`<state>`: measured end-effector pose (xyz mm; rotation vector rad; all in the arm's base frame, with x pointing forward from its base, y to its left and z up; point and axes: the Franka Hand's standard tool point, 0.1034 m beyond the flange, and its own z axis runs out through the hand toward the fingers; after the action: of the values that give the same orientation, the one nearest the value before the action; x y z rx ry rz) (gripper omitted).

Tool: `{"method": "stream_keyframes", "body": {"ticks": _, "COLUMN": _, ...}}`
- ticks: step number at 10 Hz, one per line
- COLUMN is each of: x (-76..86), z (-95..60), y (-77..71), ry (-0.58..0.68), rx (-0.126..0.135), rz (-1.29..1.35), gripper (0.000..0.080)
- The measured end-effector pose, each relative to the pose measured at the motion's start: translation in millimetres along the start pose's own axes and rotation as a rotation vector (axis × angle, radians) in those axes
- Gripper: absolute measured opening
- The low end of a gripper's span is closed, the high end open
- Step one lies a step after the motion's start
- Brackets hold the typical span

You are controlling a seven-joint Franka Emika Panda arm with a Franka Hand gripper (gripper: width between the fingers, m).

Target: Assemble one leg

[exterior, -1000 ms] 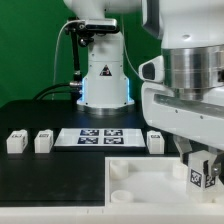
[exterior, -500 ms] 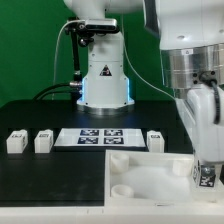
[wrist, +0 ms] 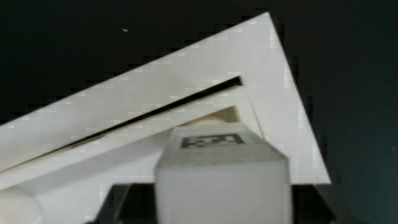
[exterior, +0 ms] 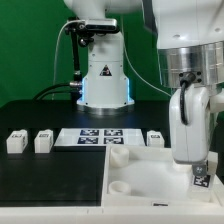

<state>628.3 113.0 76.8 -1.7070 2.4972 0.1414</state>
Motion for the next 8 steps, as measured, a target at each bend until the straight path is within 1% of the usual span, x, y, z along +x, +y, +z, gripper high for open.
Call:
{"method": "stream_keyframes", "body": {"ticks": 1, "x": -0.1, "z": 1.3, "y": 0.9, "ry": 0.0, "rx": -0.002, "rz": -0.019, "gripper": 0.03}}
{"method": "stream_keyframes", "body": {"ticks": 2, "x": -0.4, "z": 1.8, "y": 1.5, "ry": 0.0, "rx": -0.003, "rz": -0.02, "gripper": 0.0343}}
{"method": "stream_keyframes", "body": {"ticks": 3, "x": -1.7, "z": 1.9, "y": 2.0, "ry": -0.001, "rx": -0.003, "rz": -0.024, "gripper": 0.0533}}
{"method": "stream_keyframes", "body": {"ticks": 4, "x": -5.7, "z": 0.7, "y": 6.9, "ry": -0.004, "rx": 0.002, "rz": -0.032, "gripper": 0.0613}}
{"method": "stream_keyframes", "body": {"ticks": 5, "x": -10.7, "z": -2.4, "y": 17.4, "ry": -0.007, "rx": -0.003, "rz": -0.043, "gripper": 0.0613}}
{"method": "stream_keyframes", "body": {"ticks": 6, "x": -16.7, "z": -7.3, "y": 28.2, "ry": -0.011, "rx": -0.008, "rz": -0.053, "gripper": 0.0643}}
{"method": "stream_keyframes", "body": {"ticks": 7, "x": -18.9, "z": -10.2, "y": 32.5, "ry": -0.013, "rx": -0.011, "rz": -0.065, "gripper": 0.0643}}
{"method": "stream_keyframes", "body": {"ticks": 8, "x": -18.0, "z": -8.4, "y": 32.3, "ry": -0.011, "rx": -0.012, "rz": -0.067, "gripper": 0.0648}}
